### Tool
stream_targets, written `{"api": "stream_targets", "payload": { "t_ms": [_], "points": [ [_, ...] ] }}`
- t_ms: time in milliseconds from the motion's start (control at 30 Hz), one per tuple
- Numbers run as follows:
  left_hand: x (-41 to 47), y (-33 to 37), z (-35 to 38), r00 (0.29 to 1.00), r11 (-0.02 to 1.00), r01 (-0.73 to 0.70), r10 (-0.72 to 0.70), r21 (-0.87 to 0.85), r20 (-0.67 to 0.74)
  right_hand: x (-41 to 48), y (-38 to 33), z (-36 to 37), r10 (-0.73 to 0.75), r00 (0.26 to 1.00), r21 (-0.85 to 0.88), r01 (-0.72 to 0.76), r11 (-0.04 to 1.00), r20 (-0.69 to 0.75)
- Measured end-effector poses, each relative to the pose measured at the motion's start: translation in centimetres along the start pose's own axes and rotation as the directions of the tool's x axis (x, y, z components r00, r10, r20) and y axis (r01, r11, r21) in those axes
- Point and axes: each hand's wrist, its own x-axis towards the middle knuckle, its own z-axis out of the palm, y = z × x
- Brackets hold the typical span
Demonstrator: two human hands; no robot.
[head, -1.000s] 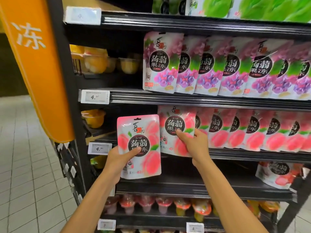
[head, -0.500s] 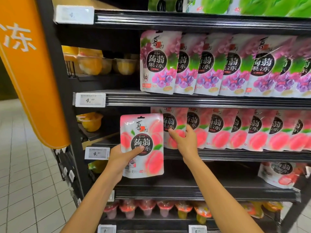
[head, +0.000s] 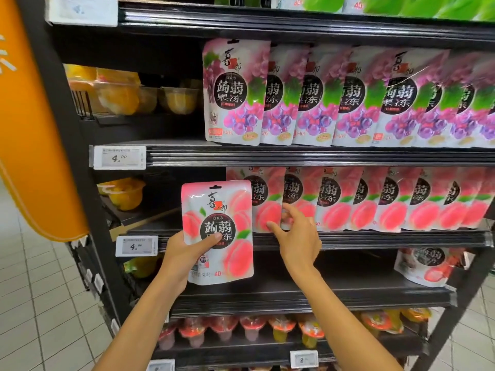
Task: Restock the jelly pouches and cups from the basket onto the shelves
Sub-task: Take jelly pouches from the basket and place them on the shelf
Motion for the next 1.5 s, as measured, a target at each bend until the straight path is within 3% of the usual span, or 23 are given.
{"api": "stream_targets", "payload": {
  "t_ms": [233, 333, 433, 500, 533, 733, 833, 933, 1033, 1200, 1367, 1500],
  "points": [
    [0.0, 0.4, 0.7, 1.000, 1.000, 0.016, -0.016, -0.003, -0.010, -0.6, 0.0, -0.6, 0.028, 0.999, 0.049, -0.026, 0.998, -0.029],
    [0.2, 0.7, 0.7, 1.000, 1.000, 0.009, -0.009, 0.001, -0.005, -1.0, -0.7, -1.1, -0.031, 0.999, 0.198, 0.037, 0.979, -0.036],
    [0.4, 1.0, 1.0, 1.000, 1.000, -0.002, 0.002, 0.012, 0.000, -1.9, -2.2, -1.5, -0.081, 0.969, 0.446, -0.033, 0.894, 0.233],
    [0.6, 1.1, 1.1, 1.000, 1.000, -0.016, 0.016, 0.017, -0.004, -2.4, -3.0, -1.4, -0.124, 0.898, 0.505, -0.120, 0.855, 0.423],
    [0.7, 1.2, 1.2, 1.000, 1.000, -0.026, 0.026, 0.016, -0.008, -2.6, -3.3, -1.3, -0.141, 0.883, 0.521, -0.129, 0.844, 0.448],
    [1.3, 2.3, 1.2, 0.988, 0.992, -0.128, 0.129, 0.023, -0.085, -1.6, -4.7, -0.6, -0.004, 0.932, 0.518, -0.198, 0.832, 0.363],
    [0.8, 2.3, 1.5, 0.961, 0.972, -0.200, 0.220, 0.123, -0.171, -1.0, -5.6, 0.0, 0.074, 0.937, 0.551, -0.263, 0.792, 0.340],
    [-0.1, 2.4, 2.2, 0.941, 0.939, -0.253, 0.295, 0.233, -0.168, -0.2, -6.7, 0.6, 0.093, 0.963, 0.526, -0.218, 0.822, 0.254],
    [-0.4, 2.3, 3.3, 0.966, 0.932, -0.233, 0.255, 0.277, -0.044, 0.4, -7.7, 1.2, 0.070, 0.973, 0.498, -0.173, 0.850, 0.218],
    [-0.5, 1.2, 3.8, 0.966, 0.899, -0.231, 0.259, 0.372, -0.025, 0.5, -7.3, 1.9, 0.004, 0.981, 0.389, -0.081, 0.917, 0.195],
    [-1.1, 0.0, 3.9, 0.933, 0.789, -0.314, 0.359, 0.528, 0.020, -0.2, -5.9, 1.4, -0.142, 0.981, 0.171, 0.119, 0.978, 0.129],
    [-1.3, -0.3, 3.8, 0.933, 0.773, -0.318, 0.360, 0.549, 0.033, -1.1, -4.3, 1.3, -0.158, 0.981, 0.016, 0.157, 0.987, 0.117]
  ]
}}
